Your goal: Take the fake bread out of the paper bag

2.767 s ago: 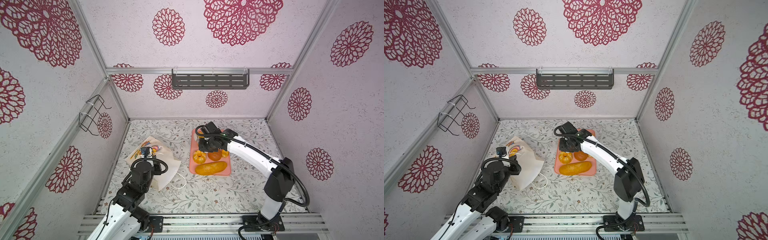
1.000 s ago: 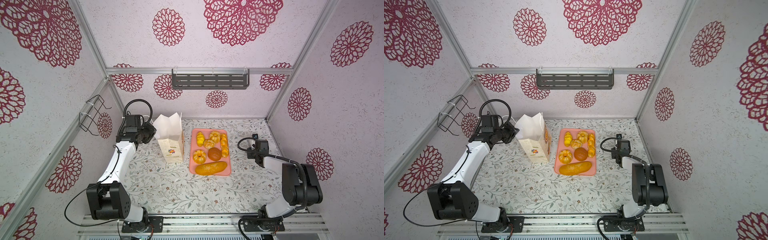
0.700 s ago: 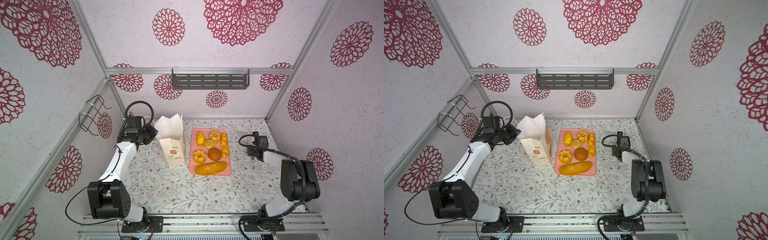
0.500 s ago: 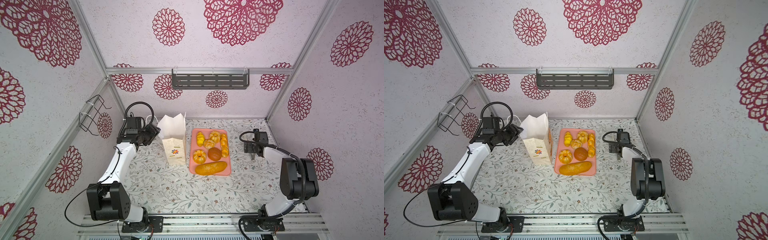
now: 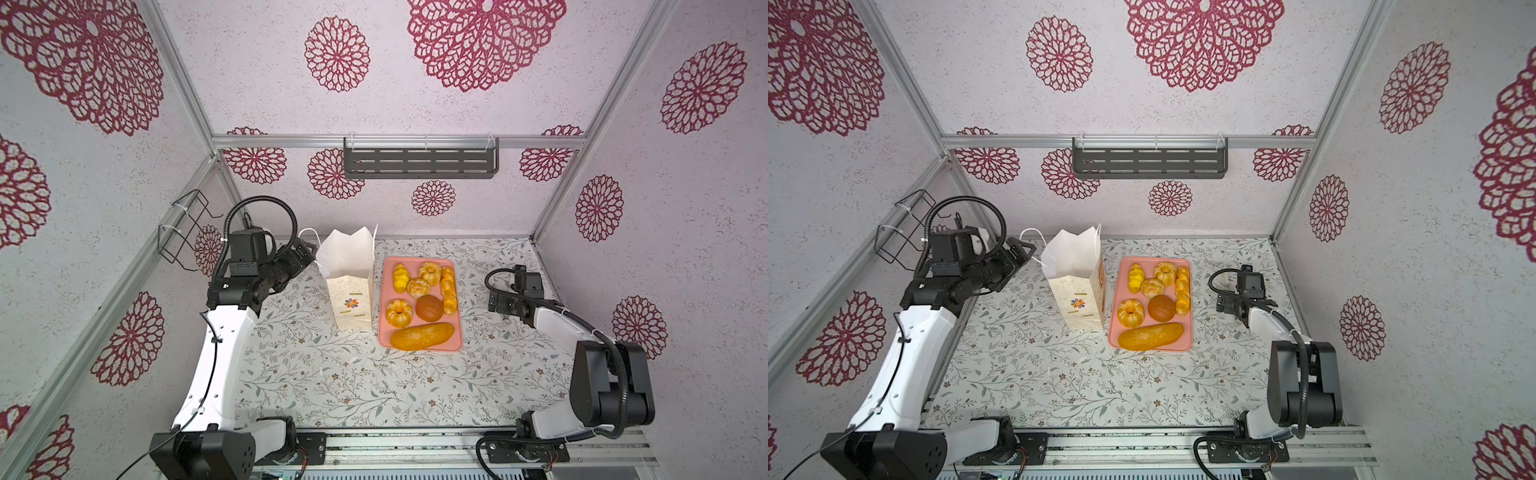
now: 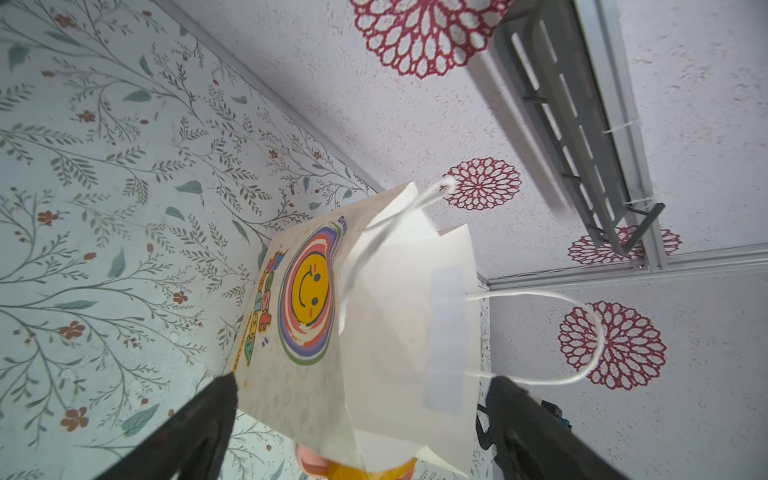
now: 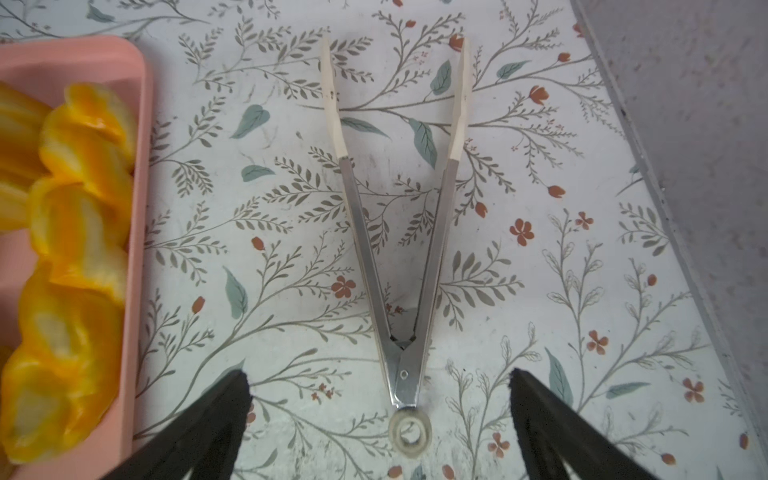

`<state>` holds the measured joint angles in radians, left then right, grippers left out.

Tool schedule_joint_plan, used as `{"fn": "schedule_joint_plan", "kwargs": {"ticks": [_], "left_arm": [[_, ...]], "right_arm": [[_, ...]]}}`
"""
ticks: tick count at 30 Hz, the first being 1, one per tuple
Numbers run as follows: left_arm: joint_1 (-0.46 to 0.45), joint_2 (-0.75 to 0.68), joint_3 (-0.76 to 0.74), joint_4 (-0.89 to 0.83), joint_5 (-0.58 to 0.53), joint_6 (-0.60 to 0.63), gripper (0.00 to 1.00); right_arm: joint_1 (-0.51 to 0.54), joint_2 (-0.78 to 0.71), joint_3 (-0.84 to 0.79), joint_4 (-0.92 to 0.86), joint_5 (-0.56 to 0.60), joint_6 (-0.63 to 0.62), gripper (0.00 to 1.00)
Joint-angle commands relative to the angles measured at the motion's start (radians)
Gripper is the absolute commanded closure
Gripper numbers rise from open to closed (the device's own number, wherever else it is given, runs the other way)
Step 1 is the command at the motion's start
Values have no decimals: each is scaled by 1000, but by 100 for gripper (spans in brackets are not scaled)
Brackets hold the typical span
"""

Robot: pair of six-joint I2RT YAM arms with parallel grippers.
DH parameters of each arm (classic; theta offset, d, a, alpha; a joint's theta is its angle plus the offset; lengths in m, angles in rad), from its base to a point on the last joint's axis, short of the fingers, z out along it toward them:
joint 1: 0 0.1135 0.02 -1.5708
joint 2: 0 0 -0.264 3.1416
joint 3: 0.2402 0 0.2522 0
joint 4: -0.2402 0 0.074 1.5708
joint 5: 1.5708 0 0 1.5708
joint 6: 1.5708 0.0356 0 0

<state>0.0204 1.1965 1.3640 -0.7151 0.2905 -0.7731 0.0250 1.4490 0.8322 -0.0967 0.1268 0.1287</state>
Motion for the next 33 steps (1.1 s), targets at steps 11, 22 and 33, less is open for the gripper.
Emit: {"fn": "schedule_joint_plan", "kwargs": {"ticks": [11,22,33], "left_arm": [[3,-753,-678,465,-812,306,3],[108,-459,-1039,876,-631,272,3],[116,49,-1061,1445,-506,505,3]], "right_arm": [[159,-291,-439,574,43,-208,1],[154,-130,-566,1015,68,-205,1],[12,116,-683,1545,49,-130,1]]}}
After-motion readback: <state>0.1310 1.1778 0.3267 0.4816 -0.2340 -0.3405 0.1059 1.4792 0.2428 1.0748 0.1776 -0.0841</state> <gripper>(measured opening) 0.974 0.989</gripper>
